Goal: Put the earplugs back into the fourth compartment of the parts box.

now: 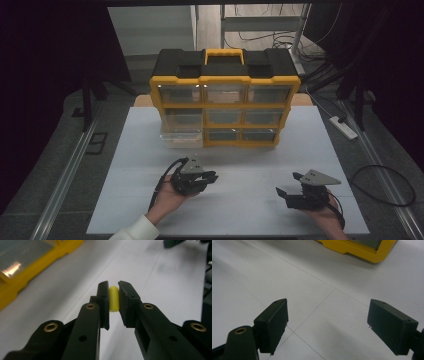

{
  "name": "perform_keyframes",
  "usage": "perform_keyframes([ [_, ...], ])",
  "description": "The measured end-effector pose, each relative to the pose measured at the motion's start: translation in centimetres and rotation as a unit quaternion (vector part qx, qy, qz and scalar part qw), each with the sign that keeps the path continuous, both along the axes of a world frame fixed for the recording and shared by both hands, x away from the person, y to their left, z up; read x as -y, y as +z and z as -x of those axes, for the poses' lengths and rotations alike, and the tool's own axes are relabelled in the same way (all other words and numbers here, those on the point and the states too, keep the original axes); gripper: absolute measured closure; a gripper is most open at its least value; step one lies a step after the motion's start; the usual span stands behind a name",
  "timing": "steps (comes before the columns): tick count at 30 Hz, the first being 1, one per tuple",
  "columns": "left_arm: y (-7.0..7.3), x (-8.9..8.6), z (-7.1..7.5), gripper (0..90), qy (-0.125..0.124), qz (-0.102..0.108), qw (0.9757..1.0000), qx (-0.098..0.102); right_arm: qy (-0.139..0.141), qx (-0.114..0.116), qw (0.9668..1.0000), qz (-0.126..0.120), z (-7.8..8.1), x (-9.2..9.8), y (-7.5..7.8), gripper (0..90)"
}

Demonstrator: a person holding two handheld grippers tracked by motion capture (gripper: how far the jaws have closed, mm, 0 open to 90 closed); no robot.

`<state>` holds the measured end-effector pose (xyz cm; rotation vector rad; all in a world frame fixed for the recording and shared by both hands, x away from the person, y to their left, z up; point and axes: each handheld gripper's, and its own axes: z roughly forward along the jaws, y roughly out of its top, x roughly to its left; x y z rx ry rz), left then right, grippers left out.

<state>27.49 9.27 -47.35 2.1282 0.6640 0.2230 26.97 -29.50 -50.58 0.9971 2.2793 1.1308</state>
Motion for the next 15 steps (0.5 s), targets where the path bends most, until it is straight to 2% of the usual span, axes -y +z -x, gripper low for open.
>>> perform_keyframes([
  [7, 2.1, -0.8, 0.0, 78.5, 0.003, 0.04, 0.9991, 0.012, -0.001, 0.001, 1.0, -0.001, 0.0, 0.0, 0.0, 17.7],
  [15, 5.4, -2.1, -0.2, 78.4, 0.012, 0.076, 0.9965, 0.034, -0.002, 0.001, 1.0, -0.001, 0.0, 0.0, 0.0, 17.7],
])
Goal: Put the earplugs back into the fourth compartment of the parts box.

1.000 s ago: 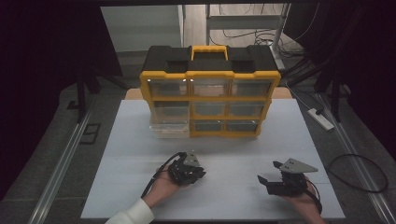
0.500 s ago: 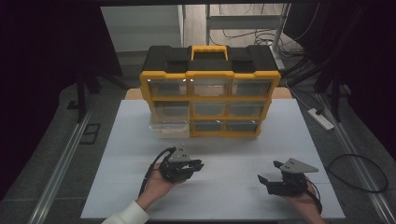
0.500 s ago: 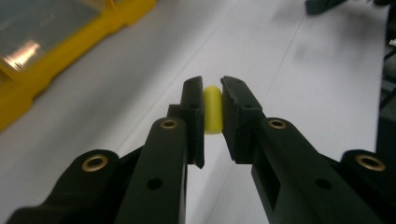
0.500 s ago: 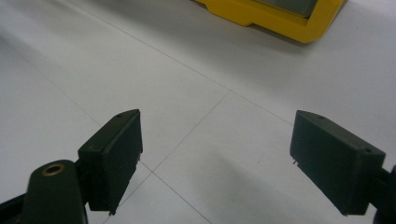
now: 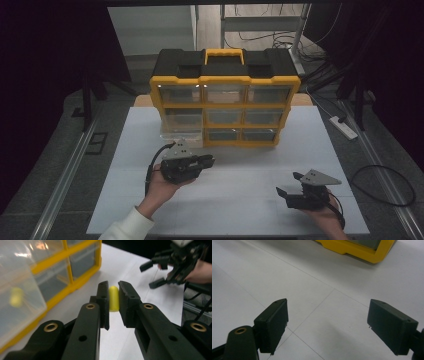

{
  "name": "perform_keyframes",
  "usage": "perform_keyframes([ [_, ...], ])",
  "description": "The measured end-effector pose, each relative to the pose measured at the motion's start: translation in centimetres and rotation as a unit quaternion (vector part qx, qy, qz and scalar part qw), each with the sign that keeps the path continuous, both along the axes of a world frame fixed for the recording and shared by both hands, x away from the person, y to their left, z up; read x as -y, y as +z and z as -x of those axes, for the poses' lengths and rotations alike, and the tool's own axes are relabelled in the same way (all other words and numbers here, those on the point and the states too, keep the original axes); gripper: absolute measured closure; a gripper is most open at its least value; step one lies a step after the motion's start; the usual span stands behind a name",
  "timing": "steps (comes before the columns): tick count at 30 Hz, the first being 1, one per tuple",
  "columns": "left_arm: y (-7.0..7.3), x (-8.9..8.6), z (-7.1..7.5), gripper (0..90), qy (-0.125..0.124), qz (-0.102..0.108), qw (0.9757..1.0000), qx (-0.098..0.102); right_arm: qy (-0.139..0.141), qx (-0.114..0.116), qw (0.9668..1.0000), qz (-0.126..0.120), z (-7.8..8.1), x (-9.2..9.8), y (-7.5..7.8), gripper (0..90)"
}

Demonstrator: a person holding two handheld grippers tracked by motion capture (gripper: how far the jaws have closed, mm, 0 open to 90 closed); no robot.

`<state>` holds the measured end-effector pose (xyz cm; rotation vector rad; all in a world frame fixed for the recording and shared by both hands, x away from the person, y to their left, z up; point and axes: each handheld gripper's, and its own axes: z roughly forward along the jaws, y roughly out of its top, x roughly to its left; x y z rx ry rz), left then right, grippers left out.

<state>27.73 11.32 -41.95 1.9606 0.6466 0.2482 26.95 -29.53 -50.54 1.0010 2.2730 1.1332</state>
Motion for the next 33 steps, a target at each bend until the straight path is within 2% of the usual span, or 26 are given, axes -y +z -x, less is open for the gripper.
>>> perform_keyframes([
  [2, 0.9, -0.4, 0.0, 78.4, 0.004, 0.012, 0.9999, 0.005, 0.0, 0.001, 1.0, 0.0, 0.0, 0.0, 0.0, 17.8],
  [10, 3.5, -1.7, -0.4, 78.4, 0.018, 0.032, 0.999, 0.025, 0.0, 0.0, 1.0, 0.002, 0.0, 0.0, 0.0, 17.8],
  [21, 6.2, -2.7, -1.0, 78.3, 0.033, 0.041, 0.9977, 0.042, -0.001, 0.001, 1.0, 0.0, 0.0, 0.0, 0.0, 17.8],
  [33, 7.3, -3.8, -2.2, 78.3, 0.054, 0.046, 0.9965, 0.044, -0.001, 0.001, 1.0, 0.001, 0.0, 0.0, 0.0, 17.8],
])
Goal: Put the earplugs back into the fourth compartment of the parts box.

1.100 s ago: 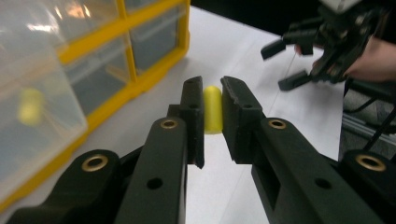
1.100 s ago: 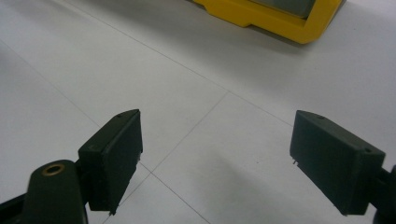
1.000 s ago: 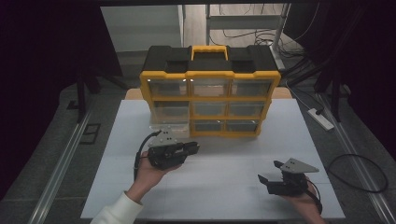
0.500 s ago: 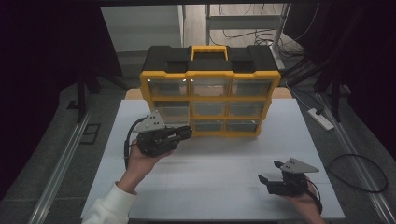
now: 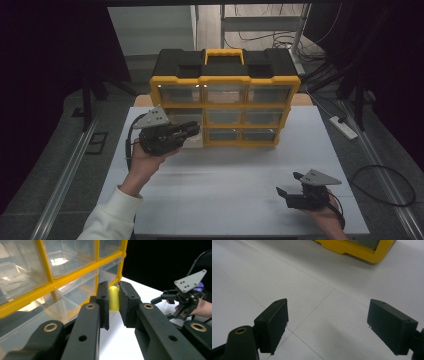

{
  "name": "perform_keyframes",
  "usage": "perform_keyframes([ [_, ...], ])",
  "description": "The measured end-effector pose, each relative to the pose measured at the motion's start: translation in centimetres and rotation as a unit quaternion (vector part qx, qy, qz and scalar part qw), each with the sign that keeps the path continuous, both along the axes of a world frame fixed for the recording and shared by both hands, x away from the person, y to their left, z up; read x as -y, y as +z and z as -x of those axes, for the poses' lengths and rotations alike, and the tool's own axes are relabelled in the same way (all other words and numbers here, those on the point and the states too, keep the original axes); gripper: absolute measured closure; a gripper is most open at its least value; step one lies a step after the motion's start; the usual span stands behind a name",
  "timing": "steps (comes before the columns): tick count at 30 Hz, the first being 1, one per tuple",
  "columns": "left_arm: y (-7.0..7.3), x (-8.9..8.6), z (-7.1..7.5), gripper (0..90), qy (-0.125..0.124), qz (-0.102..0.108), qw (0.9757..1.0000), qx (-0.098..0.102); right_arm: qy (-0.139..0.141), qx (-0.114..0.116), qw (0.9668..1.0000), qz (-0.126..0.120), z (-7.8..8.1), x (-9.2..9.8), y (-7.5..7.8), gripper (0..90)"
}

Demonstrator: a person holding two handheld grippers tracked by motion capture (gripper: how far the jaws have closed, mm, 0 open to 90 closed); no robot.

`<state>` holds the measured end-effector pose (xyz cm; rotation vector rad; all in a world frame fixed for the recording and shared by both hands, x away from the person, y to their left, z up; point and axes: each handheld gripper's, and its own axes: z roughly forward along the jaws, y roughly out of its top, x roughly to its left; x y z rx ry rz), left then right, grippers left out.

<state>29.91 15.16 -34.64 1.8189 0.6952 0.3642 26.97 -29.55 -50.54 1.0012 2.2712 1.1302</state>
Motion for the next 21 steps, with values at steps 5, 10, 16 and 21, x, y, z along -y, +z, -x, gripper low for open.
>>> perform_keyframes([
  [5, 0.3, -0.6, -0.7, 78.2, 0.01, 0.007, 0.9999, -0.003, 0.0, 0.0, 1.0, 0.001, 0.0, 0.0, 0.0, 17.9],
  [10, 0.6, -1.2, -1.5, 78.2, 0.028, 0.002, 0.9996, -0.003, 0.0, 0.0, 1.0, 0.0, 0.0, 0.0, 0.0, 17.8],
  [16, 0.3, -2.2, -2.8, 78.1, 0.05, -0.003, 0.9987, -0.014, 0.0, 0.0, 1.0, 0.001, 0.0, 0.0, 0.0, 17.9],
  [21, -0.4, -2.4, -3.4, 78.0, 0.062, -0.02, 0.9976, -0.025, 0.0, 0.0, 1.0, 0.002, 0.0, 0.0, 0.0, 17.8],
])
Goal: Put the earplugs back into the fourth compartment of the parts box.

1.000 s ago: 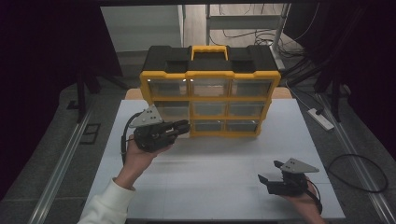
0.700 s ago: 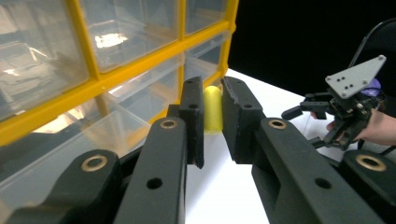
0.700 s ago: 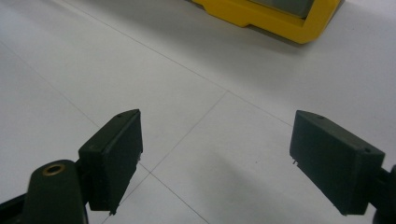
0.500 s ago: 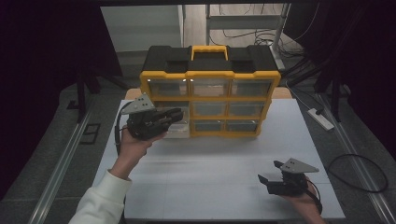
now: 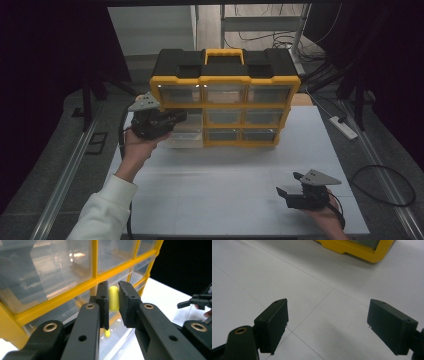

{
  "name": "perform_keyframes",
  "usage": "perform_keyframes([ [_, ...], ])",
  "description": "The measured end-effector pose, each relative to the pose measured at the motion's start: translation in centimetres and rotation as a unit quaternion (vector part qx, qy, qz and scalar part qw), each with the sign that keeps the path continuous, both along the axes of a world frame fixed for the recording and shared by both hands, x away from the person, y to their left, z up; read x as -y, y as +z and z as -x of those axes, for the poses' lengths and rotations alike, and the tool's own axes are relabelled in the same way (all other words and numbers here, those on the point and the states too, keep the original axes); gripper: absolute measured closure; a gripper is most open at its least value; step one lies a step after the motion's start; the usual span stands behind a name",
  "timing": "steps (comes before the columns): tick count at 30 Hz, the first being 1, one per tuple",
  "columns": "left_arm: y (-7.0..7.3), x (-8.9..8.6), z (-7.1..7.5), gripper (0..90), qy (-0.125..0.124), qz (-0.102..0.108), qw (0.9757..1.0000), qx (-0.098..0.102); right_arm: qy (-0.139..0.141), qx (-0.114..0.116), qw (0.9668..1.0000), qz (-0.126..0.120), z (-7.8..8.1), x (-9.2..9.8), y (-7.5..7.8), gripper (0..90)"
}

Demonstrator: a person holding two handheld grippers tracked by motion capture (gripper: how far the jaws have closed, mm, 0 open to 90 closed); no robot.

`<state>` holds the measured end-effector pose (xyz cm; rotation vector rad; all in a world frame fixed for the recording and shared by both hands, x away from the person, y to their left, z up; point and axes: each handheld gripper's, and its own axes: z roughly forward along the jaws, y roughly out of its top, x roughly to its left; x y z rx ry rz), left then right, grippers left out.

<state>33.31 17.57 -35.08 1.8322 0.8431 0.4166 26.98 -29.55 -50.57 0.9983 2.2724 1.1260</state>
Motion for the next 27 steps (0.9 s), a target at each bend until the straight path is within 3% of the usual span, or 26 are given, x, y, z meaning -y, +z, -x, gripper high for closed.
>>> perform_keyframes([
  [5, -0.9, 0.1, -0.6, 77.6, 0.007, -0.017, 0.9998, -0.011, 0.0, 0.0, 1.0, -0.001, 0.0, 0.0, 0.0, 17.8],
  [10, -1.3, 0.1, -1.1, 76.1, 0.013, -0.02, 0.9996, -0.018, -0.003, -0.001, 1.0, -0.003, 0.0, 0.1, 0.0, 17.8],
  [13, -1.4, 0.2, -1.1, 37.8, 0.034, -0.013, 0.9993, -0.013, -0.003, -0.001, 1.0, -0.003, 0.0, 0.1, 0.0, 17.8],
  [17, -1.3, -0.1, -0.4, 25.1, 0.039, 0.007, 0.9991, -0.018, -0.003, -0.001, 1.0, -0.003, 0.0, 0.1, 0.0, 17.8],
  [27, -1.6, -0.3, 2.8, 23.7, -0.003, 0.011, 0.9999, 0.001, -0.002, 0.0, 1.0, -0.001, 0.0, 0.1, 0.0, 17.8],
])
